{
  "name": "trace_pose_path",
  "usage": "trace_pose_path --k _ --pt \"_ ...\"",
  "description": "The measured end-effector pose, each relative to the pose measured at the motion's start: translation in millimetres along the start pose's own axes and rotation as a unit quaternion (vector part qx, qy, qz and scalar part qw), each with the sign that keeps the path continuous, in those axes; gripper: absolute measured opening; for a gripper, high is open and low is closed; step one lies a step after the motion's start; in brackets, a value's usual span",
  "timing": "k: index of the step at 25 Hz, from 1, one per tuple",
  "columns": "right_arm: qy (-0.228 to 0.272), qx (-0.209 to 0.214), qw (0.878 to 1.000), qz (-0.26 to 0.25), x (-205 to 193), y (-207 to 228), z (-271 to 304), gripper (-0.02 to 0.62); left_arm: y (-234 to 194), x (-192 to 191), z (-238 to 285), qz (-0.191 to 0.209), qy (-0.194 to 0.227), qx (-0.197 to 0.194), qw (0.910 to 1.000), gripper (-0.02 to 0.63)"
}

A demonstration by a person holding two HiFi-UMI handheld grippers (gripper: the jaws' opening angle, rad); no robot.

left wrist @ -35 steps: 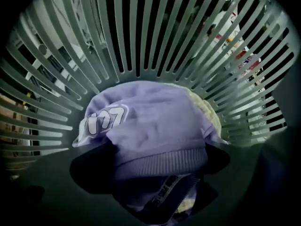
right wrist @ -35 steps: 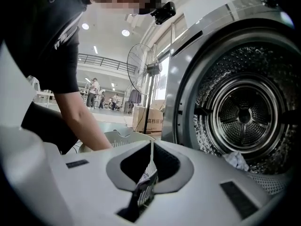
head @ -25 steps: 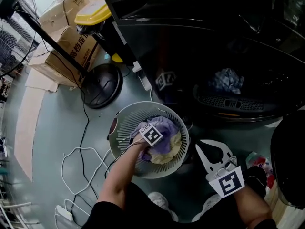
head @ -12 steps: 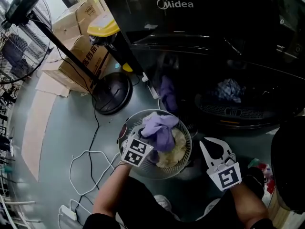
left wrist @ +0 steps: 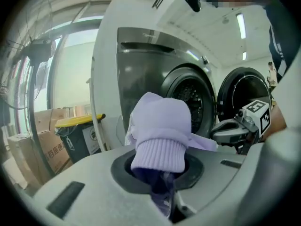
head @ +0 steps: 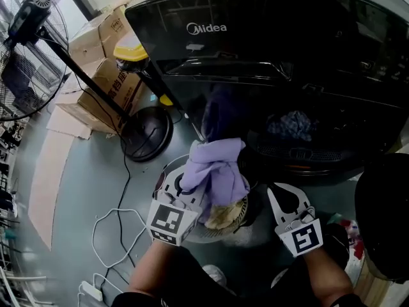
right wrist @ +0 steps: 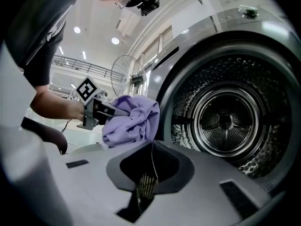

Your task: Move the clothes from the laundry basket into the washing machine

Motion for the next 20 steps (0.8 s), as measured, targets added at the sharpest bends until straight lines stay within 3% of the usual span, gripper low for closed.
trace_pose_path --k 10,20 --pt "0.027 -0.077 0.996 0.033 12 44 -60 0.012 79 52 26 -0.028 0.055 -0.055 0.9966 0.054" --pt "0.063 -0.127 0.990 0.008 35 71 -114 0.012 162 104 103 -0.074 0.083 -0.076 0.9909 0.054"
Point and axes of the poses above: the fingertips, and each gripper's own axes: z forward along the fingers, y to its right, x out of its top, the point moved 1 cm from there along -z, backward along the fingers, and after that the axes turned 15 degrees about x, right-handed, at the moved point
